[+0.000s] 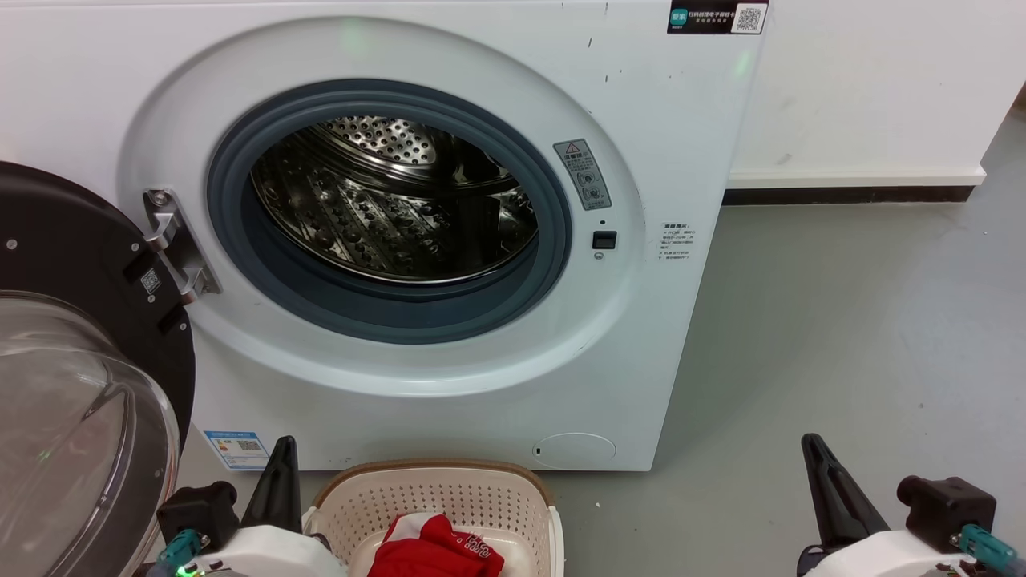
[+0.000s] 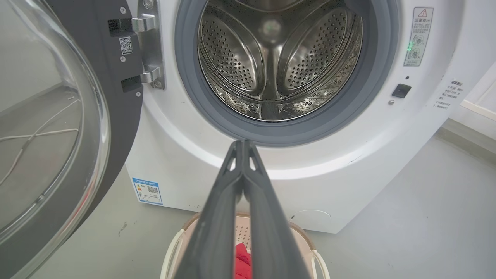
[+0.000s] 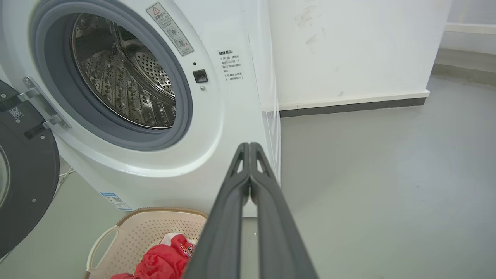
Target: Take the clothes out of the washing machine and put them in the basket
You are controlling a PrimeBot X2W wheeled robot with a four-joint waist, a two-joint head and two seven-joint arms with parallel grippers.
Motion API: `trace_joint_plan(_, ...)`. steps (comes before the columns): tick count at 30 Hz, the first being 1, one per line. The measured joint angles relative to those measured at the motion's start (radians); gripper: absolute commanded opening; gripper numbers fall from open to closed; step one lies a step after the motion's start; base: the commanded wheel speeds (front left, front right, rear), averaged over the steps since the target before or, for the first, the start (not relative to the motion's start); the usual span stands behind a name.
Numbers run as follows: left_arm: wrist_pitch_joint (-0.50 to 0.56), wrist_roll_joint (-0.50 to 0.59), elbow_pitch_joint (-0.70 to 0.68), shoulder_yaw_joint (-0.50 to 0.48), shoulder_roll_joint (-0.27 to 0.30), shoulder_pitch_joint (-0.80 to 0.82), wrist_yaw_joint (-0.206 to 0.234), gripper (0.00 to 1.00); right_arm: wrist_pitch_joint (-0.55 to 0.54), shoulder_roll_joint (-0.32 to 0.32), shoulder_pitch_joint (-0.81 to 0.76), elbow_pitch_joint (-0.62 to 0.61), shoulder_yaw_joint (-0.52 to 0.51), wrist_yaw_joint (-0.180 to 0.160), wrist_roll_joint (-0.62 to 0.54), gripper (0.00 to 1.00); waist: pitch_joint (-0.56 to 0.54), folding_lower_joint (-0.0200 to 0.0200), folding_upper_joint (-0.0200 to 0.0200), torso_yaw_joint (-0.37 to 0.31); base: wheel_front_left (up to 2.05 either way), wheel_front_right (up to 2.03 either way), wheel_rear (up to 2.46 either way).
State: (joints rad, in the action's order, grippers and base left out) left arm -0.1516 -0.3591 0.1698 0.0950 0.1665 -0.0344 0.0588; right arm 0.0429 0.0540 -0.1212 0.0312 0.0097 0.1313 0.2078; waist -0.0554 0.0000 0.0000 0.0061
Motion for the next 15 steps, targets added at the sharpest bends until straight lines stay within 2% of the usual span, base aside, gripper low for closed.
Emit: trace_joint_plan(15,0.053,-0.252,0.014,-0.038,-0.023,0.020,-0.037,0.00,-0.015,0.011,0.041,0.042,-0.004,0.000,0.297,0.00,0.007,0.0000,0.0000,-0.001,0.00,0.00,0.00)
